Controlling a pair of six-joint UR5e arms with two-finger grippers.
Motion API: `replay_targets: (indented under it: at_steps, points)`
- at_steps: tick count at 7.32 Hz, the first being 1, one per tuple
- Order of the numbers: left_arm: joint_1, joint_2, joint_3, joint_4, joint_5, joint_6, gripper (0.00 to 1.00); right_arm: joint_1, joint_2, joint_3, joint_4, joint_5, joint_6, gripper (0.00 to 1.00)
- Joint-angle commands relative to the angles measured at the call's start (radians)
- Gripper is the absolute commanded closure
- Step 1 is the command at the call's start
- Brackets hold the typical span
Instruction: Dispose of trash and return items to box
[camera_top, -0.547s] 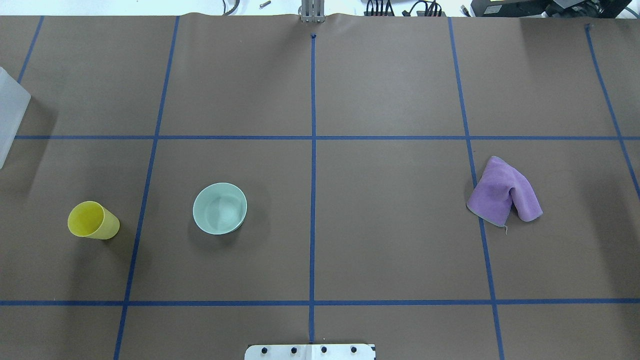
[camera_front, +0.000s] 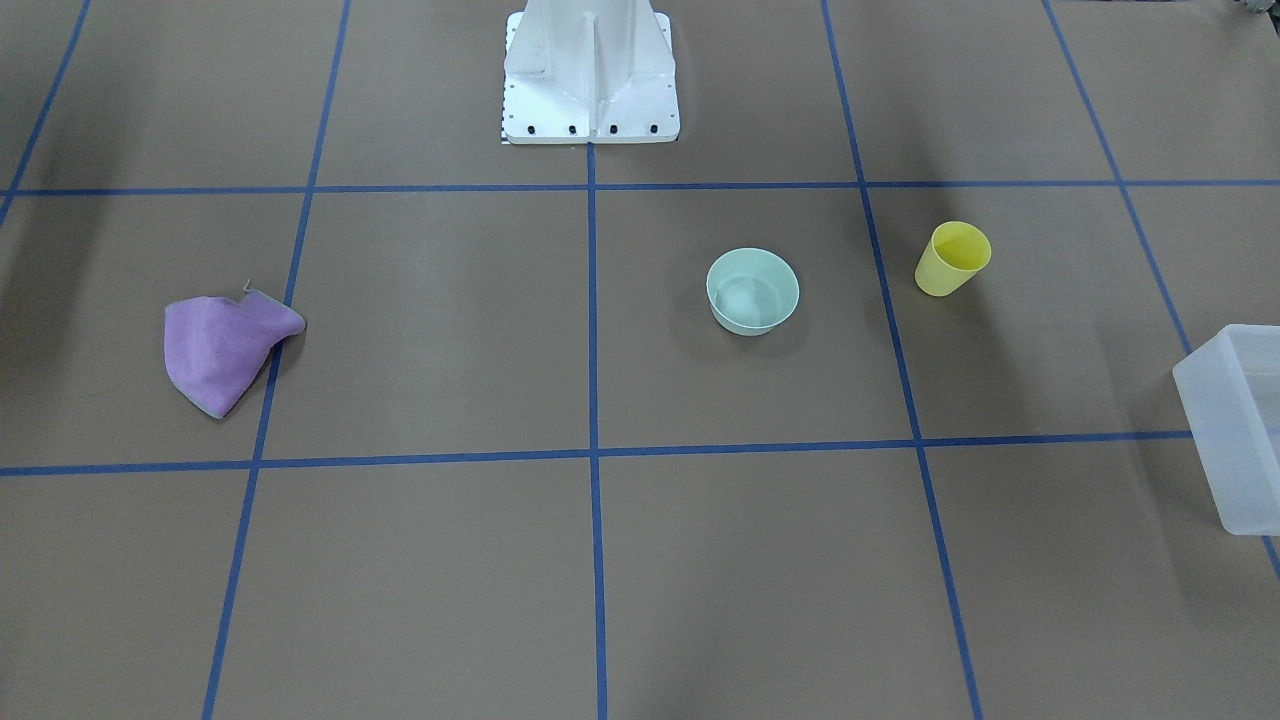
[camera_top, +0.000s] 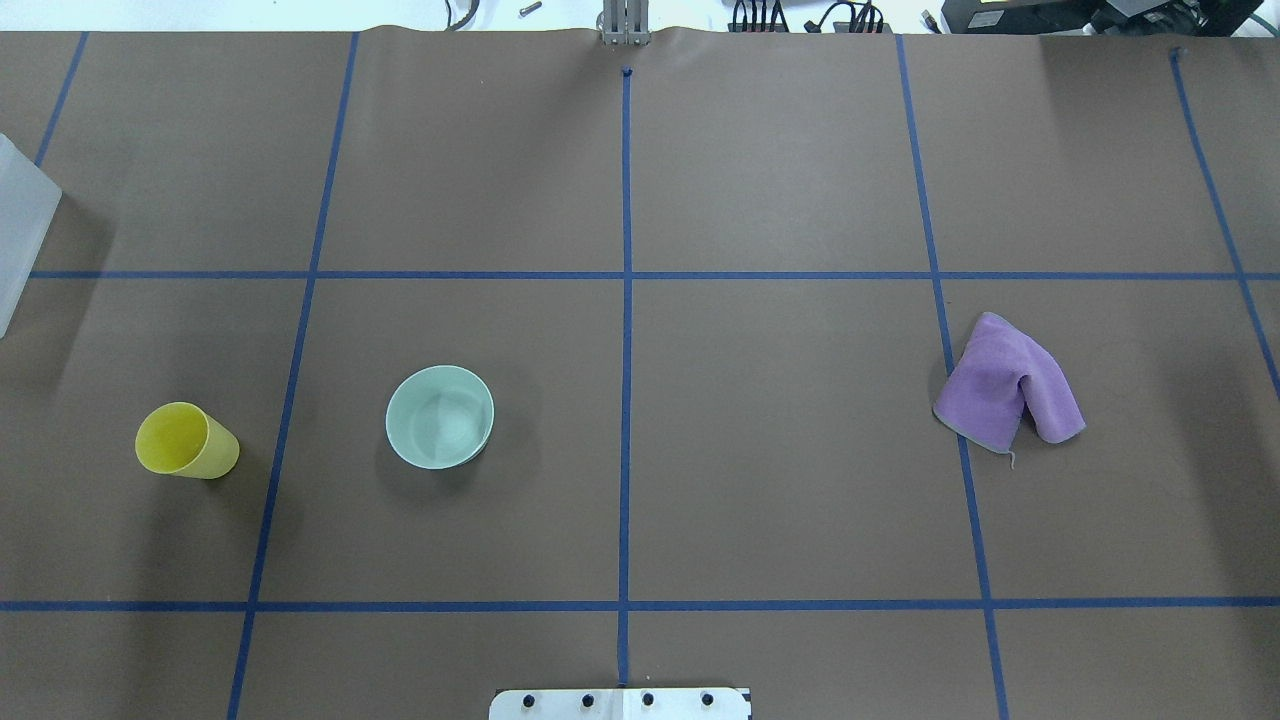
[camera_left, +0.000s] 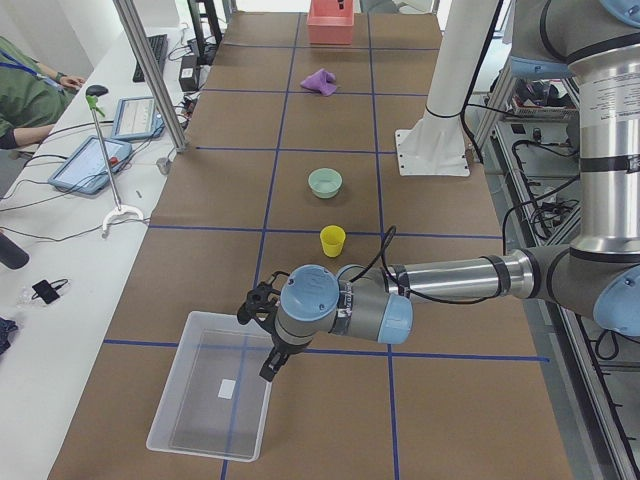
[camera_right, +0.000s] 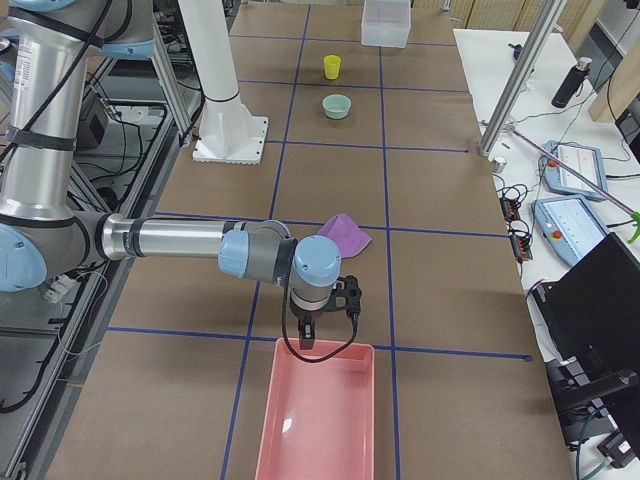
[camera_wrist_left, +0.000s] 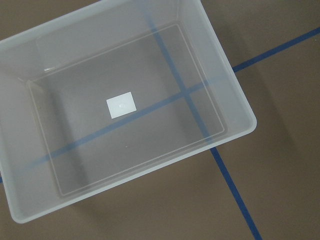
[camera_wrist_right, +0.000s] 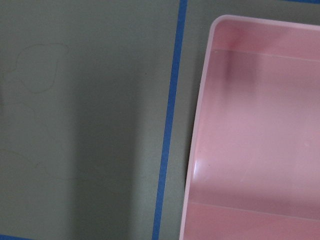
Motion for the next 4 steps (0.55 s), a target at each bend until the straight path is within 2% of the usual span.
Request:
replay_targets:
  at_steps: [1,2,4]
  points:
    - [0.011,-0.078,-0.002,-0.07,0.002,-0.015,0.01,0.0,0.005,0.003,0.002,0.0,-0.002,0.0]
    - [0.011,-0.117,0.049,-0.084,-0.036,-0.041,0.01,0.0,0.005,0.003,0.081,0.0,-0.004,0.0]
    - [0.011,-0.107,0.077,-0.163,-0.142,-0.052,0.01,0.002,0.002,-0.006,0.348,-0.015,0.016,0.0]
